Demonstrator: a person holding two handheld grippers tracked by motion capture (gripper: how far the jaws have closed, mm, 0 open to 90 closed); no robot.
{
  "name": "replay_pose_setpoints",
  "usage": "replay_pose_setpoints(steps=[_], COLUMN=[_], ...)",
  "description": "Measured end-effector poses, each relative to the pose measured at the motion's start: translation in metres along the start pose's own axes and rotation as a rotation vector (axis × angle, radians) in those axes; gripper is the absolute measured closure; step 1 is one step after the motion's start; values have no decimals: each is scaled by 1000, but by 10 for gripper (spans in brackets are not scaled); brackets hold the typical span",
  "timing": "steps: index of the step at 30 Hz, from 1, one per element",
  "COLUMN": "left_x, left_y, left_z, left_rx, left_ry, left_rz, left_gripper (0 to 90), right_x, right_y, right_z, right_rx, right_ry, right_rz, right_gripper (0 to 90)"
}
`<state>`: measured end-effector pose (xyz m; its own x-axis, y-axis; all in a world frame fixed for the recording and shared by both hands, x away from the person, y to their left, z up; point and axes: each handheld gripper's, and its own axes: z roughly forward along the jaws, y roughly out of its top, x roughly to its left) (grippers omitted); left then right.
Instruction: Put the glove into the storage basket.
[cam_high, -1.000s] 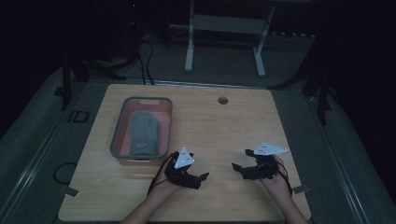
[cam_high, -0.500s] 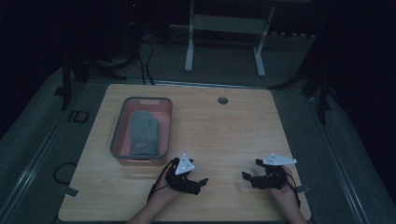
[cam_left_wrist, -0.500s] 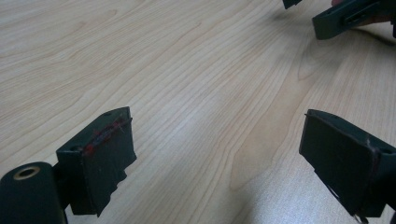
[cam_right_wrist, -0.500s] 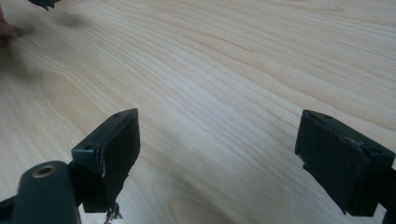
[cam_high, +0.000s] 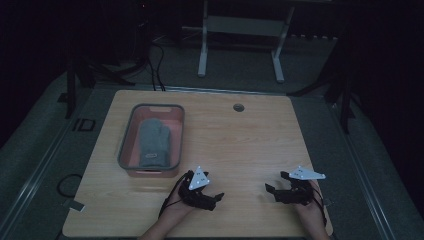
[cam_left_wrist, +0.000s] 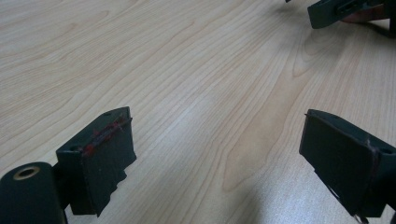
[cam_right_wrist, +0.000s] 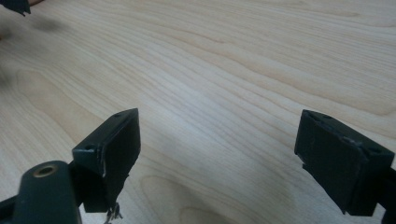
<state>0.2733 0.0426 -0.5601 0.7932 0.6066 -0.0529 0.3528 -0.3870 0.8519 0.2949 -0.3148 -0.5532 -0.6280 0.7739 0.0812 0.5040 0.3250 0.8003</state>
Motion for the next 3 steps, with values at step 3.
replay_pose_setpoints(steps=[3], left_x=[1], left_y=[0], left_z=[0], left_rx=[-3], left_ry=[-3], left_rz=[-8], left_gripper=[102], right_x=[-1], right_y=[0], right_z=[1], right_rx=[7], right_ry=[0], right_rz=[1], right_gripper=[142])
